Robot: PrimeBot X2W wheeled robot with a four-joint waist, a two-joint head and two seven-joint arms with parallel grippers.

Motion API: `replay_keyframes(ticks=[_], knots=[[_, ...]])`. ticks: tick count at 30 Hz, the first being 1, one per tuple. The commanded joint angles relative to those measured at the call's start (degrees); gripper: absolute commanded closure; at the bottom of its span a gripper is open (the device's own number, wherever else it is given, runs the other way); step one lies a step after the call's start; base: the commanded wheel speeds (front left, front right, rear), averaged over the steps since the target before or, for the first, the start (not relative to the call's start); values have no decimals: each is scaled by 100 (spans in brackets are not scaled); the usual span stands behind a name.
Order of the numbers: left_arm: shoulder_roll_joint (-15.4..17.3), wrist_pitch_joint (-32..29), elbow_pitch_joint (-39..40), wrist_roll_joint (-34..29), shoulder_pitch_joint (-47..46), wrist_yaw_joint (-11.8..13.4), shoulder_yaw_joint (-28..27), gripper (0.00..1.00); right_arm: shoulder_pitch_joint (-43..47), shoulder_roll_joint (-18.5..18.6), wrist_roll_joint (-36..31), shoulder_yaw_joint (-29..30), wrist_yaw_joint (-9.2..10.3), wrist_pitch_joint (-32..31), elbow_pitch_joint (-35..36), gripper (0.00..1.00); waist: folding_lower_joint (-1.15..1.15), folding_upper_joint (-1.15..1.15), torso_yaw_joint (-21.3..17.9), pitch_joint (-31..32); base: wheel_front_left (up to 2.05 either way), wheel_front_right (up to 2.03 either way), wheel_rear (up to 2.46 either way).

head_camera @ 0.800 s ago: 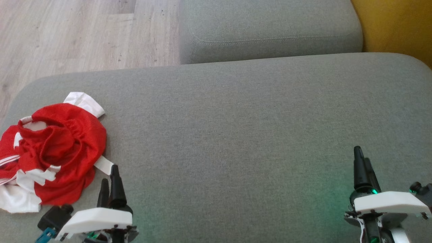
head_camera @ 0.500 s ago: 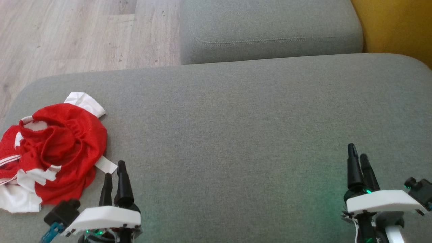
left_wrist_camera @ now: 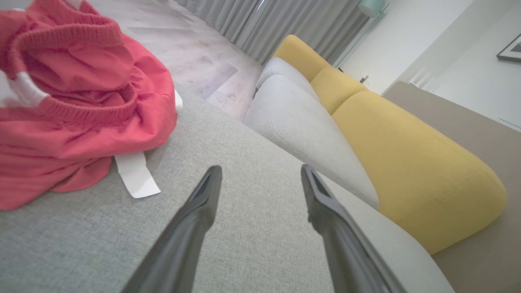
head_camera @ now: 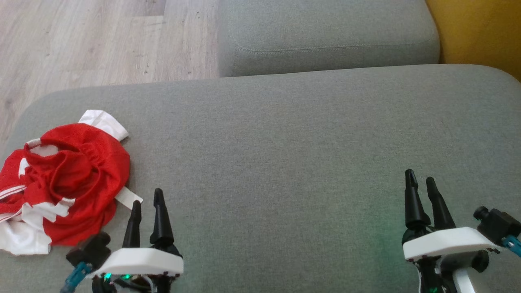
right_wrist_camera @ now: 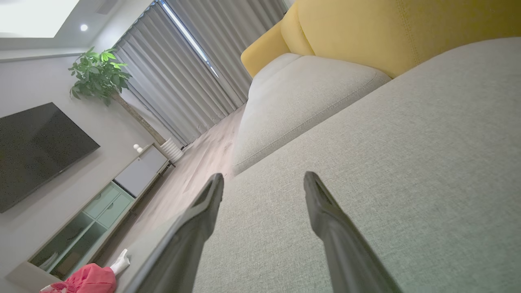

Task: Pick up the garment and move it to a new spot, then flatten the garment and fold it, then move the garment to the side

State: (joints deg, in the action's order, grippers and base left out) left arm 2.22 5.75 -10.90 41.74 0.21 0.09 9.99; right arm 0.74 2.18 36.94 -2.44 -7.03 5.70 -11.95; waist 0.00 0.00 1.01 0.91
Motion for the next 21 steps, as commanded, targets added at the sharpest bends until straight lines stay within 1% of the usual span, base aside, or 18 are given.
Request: replay_keyframes(ticks=[1,7,21], knots=[[48,93,231,-178,-337,67,-36,0,-170,49,-194,-124,-28,95,240,0,0,0,6,-1,0,0,0],[50,194,266,-627,-370,175,69,0,-171,51,-655,-219,-30,197,319,0,0,0,40,-19,0,0,0],[55,430,405,-1705,-457,308,324,0,-200,57,-1668,-402,-35,433,468,0,0,0,27,-79,0,0,0]])
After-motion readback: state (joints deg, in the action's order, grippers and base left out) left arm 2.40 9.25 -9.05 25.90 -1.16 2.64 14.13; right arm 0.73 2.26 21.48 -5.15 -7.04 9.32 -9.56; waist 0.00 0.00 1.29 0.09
